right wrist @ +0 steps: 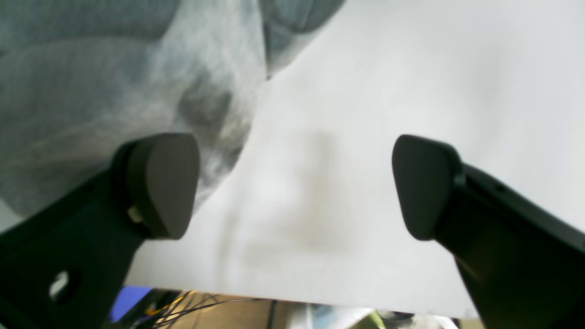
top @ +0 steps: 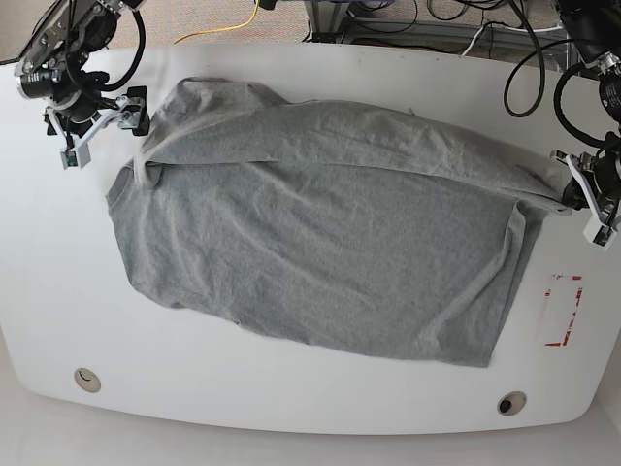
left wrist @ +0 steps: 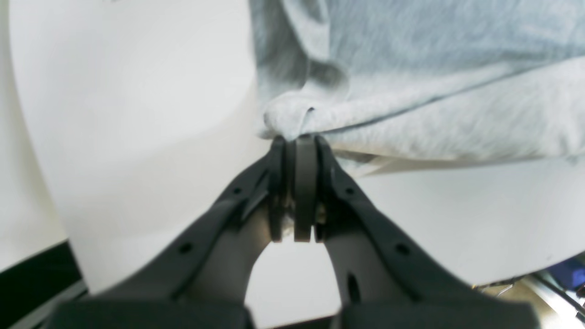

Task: Layout the t-shirt on the table in an organized manner, then fold the t-shirt properly

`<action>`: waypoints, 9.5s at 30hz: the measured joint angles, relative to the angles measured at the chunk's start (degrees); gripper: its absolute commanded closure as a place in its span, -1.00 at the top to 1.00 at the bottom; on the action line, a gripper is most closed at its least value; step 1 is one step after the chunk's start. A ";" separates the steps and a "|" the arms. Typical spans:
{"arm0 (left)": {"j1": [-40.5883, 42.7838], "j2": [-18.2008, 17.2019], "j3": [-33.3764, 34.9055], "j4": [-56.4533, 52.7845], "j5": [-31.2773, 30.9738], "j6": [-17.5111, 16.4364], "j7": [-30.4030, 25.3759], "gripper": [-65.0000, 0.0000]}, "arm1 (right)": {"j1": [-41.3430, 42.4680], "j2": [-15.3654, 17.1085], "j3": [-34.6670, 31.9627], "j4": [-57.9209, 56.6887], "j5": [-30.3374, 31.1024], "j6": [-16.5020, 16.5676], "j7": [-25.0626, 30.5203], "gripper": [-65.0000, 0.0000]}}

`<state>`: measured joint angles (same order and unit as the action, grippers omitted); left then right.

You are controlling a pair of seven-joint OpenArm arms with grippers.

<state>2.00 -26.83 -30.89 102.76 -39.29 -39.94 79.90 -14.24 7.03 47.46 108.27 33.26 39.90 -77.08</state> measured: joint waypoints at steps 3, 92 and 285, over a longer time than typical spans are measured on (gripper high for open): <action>-0.07 0.28 0.22 0.02 -0.44 0.00 -0.02 -0.99 | -2.84 -0.55 -0.04 -0.37 5.92 0.02 0.04 1.00; -22.75 3.50 4.22 2.32 -1.27 0.00 0.50 -0.99 | 12.26 11.69 -6.25 -3.82 31.01 0.04 -0.76 -1.00; -89.64 4.85 21.84 -49.75 0.61 0.00 -13.62 -0.98 | 101.74 32.35 -58.75 -46.84 11.54 0.20 1.84 -1.00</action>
<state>-87.64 -21.98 -9.06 53.01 -38.68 -39.94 66.28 87.50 39.38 -11.29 61.43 44.80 40.10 -75.24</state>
